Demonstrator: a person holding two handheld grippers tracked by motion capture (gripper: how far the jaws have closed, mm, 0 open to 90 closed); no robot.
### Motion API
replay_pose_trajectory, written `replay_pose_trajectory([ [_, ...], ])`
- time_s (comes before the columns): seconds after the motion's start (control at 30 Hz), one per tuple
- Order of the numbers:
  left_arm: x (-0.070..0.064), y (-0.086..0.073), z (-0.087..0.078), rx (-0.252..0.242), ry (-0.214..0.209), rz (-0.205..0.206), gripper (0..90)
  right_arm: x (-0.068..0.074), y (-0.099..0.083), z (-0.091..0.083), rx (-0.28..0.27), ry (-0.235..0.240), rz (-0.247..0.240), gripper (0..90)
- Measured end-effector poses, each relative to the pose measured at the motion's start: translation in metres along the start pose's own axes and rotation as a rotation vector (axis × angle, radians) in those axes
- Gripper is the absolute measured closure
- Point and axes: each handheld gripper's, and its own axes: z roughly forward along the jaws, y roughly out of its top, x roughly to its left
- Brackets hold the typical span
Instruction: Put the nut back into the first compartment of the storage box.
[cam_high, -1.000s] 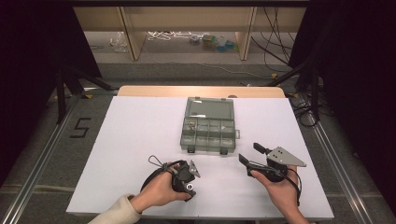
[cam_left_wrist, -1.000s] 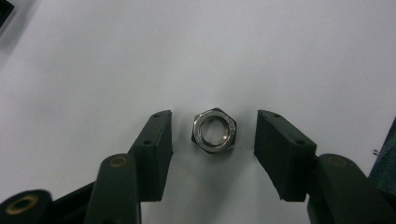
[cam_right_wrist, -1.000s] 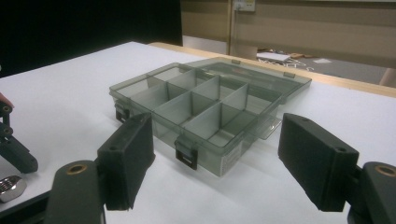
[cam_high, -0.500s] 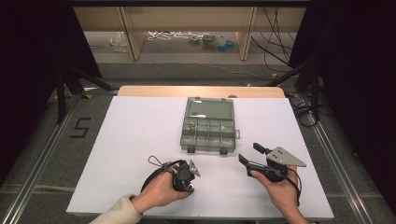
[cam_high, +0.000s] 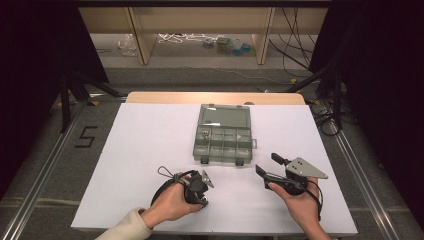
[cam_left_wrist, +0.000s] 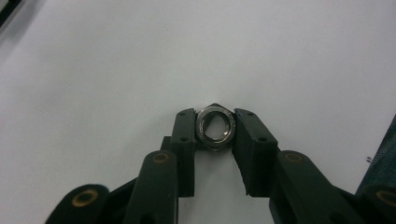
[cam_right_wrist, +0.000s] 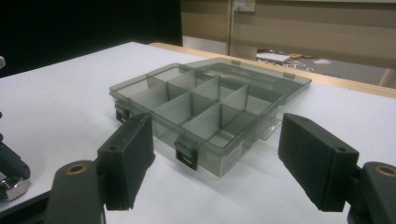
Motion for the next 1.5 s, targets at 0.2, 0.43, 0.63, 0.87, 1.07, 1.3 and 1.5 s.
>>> replay_pose_trajectory([
  [0.2, 0.001, 0.004, -0.005, -0.024, 0.005, 0.002, 70.4, 0.000, 0.000, 0.000, 0.001, -0.003, 0.001, 27.4],
  [0.43, 0.006, 0.007, -0.013, -0.055, 0.016, 0.021, 70.3, 0.000, 0.000, 0.000, 0.000, 0.002, 0.007, 27.4],
  [0.63, 0.009, 0.010, -0.020, -0.080, 0.036, -0.007, 70.3, 0.000, 0.000, 0.000, 0.003, -0.010, -0.003, 27.4],
  [0.87, 0.012, 0.015, -0.028, -0.123, 0.068, -0.077, 70.4, 0.000, 0.000, 0.000, -0.002, 0.001, 0.002, 27.4],
  [1.07, 0.019, 0.021, -0.036, -0.146, 0.080, -0.080, 70.3, 0.000, 0.000, 0.000, -0.003, 0.001, 0.004, 27.4],
  [1.3, 0.026, 0.028, -0.046, -0.181, 0.099, -0.127, 70.3, 0.000, 0.000, 0.000, -0.002, -0.001, 0.005, 27.4],
  [1.5, 0.036, 0.033, -0.051, -0.195, 0.112, -0.093, 70.3, 0.000, 0.000, 0.000, -0.003, 0.000, 0.004, 27.4],
])
